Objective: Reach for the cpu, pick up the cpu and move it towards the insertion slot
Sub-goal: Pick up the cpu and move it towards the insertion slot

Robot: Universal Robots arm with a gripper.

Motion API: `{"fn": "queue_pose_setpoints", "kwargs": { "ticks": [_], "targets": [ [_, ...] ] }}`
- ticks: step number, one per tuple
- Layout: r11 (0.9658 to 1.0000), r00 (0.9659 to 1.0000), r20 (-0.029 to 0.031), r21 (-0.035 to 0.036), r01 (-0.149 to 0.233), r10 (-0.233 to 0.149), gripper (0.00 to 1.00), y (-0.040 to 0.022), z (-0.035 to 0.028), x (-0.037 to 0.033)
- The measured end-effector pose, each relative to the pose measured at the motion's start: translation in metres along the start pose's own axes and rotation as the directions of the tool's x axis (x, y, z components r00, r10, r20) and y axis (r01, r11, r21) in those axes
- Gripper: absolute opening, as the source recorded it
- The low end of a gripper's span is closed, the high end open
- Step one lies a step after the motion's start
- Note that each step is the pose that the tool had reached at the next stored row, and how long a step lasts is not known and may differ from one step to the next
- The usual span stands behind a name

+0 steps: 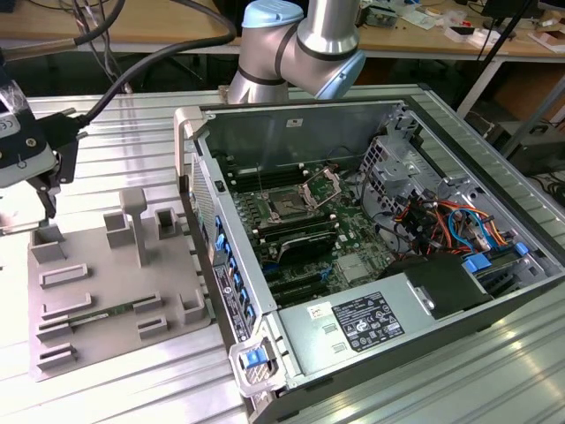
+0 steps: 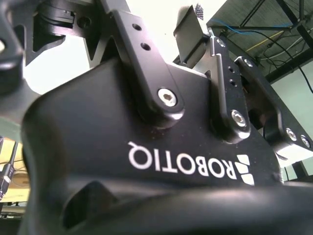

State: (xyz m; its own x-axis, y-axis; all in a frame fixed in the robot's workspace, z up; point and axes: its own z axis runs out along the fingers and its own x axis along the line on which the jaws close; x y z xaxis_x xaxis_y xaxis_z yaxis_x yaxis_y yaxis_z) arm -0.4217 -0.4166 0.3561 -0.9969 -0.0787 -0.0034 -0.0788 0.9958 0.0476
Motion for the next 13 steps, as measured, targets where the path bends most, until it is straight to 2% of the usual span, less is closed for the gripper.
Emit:
{"fn": "queue_pose_setpoints", "kwargs": {
  "ticks": [13],
  "targets": [
    [1.0000,1.0000,0.0000,0.0000,0.000,0.000,0.55,0.0006,-0.0128,0.0000]
  ]
}}
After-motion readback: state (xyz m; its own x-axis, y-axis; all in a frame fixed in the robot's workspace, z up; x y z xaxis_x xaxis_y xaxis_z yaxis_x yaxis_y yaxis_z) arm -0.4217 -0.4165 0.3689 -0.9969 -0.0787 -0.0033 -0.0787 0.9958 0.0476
